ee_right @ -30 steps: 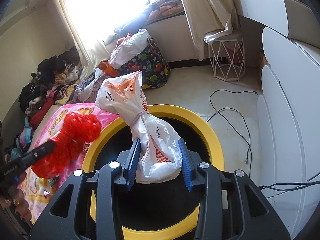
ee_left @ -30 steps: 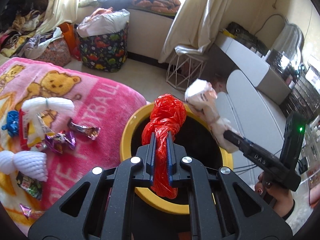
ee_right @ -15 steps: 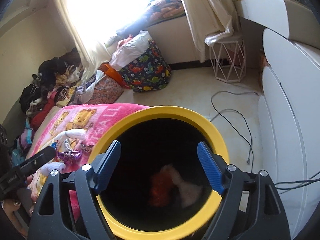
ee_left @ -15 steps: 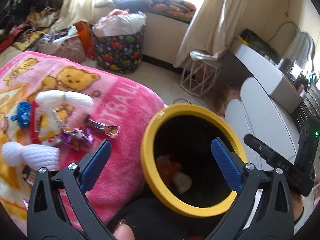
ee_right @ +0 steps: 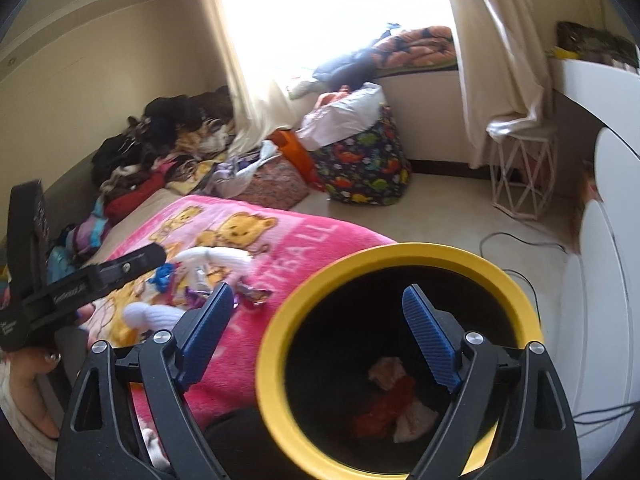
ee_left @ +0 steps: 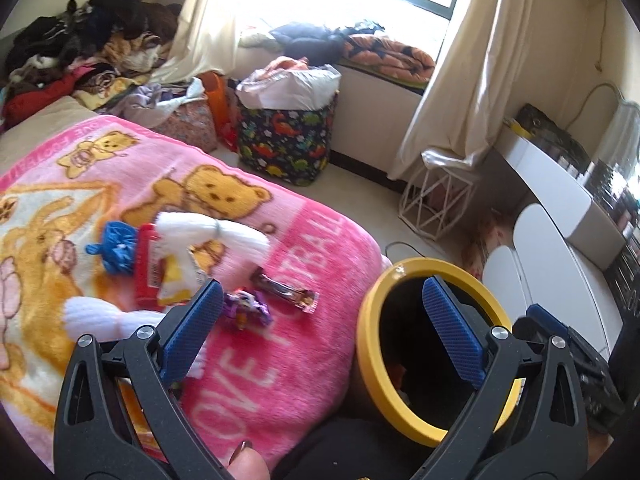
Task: Collect trash
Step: 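Grasp the white foam net with the left tool while the right tool grasps purple candy wrappers, then carry the foam net and wrappers over the bin and open both tools, then move both open tools back from the bin toward the blanket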
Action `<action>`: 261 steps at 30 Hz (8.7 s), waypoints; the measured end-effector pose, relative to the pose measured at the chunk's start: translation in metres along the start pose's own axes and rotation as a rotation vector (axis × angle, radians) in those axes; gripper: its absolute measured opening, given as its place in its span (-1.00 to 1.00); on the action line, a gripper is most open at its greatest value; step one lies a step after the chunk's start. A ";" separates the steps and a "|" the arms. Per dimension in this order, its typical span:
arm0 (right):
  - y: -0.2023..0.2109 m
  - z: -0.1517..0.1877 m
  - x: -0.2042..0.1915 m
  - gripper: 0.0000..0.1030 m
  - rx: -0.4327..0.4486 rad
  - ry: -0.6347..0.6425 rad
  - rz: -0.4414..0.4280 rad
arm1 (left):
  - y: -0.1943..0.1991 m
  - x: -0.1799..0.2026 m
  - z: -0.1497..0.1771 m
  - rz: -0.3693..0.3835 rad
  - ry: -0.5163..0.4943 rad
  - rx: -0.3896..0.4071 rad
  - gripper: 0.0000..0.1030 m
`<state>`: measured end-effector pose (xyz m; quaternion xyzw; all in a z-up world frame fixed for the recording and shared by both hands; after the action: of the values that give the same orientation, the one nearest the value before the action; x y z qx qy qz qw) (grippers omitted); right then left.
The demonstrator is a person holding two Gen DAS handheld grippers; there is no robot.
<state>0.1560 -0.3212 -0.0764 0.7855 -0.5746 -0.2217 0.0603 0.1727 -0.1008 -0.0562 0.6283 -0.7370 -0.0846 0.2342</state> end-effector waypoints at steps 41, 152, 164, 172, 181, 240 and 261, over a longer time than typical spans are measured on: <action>-0.146 0.059 -0.150 0.64 -0.269 0.234 -0.208 | 0.019 -0.223 0.037 -0.293 0.419 -0.067 0.78; -0.016 -0.009 0.048 -0.48 -0.025 -0.161 -0.002 | 0.010 0.040 0.004 0.172 -0.011 -0.034 -0.55; -0.012 0.001 0.077 -0.45 -0.056 -0.217 0.033 | -0.005 0.068 0.027 0.203 -0.083 -0.092 -0.55; -0.013 0.011 0.091 -0.44 -0.084 -0.246 0.049 | -0.019 0.090 0.047 0.236 -0.123 -0.144 -0.55; -0.013 0.017 0.109 -0.04 -0.104 -0.304 0.074 | -0.032 0.097 0.059 0.242 -0.129 -0.173 -0.07; -0.020 0.001 -0.052 0.64 -0.042 -0.002 -0.163 | 0.048 -0.041 -0.020 -0.058 0.039 0.153 0.78; -0.049 0.008 -0.088 0.63 -0.100 0.095 -0.201 | 0.065 -0.114 -0.005 -0.162 0.077 0.103 0.78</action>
<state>0.1746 -0.2215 -0.0762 0.8446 -0.4779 -0.2177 0.1041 0.1287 0.0233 -0.0521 0.7000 -0.6775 -0.0411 0.2219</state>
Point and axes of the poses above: each gripper's, at about its wrist camera, not at the fingertips, and y roughly against the way its jaws point, x to its right, z to its underside, the point moved 4 cm from there along -y, roughly the way its jaws point, and after that the axes turned 13 degrees about x, right-handed, at the moved point
